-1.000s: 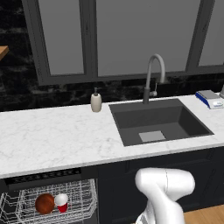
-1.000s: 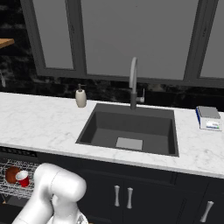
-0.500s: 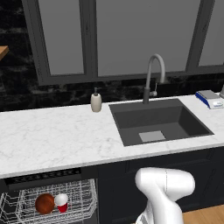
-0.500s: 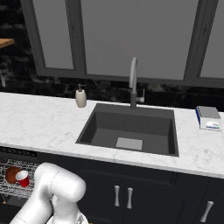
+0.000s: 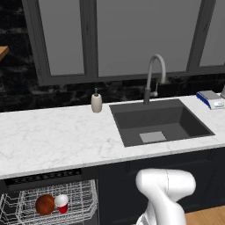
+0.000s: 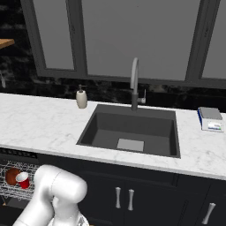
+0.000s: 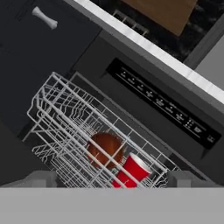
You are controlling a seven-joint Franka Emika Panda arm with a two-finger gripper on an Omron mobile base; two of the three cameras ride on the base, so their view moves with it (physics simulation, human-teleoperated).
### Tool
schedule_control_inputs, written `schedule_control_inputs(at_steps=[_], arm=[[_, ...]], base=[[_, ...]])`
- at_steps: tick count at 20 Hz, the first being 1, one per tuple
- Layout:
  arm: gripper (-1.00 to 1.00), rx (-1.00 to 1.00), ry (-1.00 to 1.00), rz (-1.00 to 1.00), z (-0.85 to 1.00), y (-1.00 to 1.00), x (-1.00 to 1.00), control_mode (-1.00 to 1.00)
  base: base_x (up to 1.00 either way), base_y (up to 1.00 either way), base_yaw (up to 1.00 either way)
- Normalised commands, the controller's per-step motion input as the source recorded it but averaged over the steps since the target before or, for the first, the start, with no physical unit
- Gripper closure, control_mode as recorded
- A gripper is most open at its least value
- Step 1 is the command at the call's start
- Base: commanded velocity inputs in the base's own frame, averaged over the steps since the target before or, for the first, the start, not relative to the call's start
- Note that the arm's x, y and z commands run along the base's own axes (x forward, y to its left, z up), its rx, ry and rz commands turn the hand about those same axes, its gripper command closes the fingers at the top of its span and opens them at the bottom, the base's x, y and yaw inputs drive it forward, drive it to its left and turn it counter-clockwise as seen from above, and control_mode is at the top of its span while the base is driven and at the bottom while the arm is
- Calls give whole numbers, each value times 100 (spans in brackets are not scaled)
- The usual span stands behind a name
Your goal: Pick up the cup and bowl from the counter, place them in the dishwasher, and close the dishwasher door.
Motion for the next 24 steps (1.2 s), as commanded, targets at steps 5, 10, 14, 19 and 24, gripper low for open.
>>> schedule_control_inputs(at_steps=[5, 10, 14, 19, 24], arm=[[-100, -2, -5, 0, -24, 26, -93, -100], [-100, -27, 2, -4, -98, 23, -26, -100], [-100, -31, 5, -3, -100, 23, -31, -100], [-100, -25, -7, -7, -100, 11, 3, -100], [-100, -13, -27, -13, -83, 0, 46, -100]], base=[[0, 0, 0], [0, 0, 0], [0, 0, 0], [0, 0, 0], [0, 0, 0]])
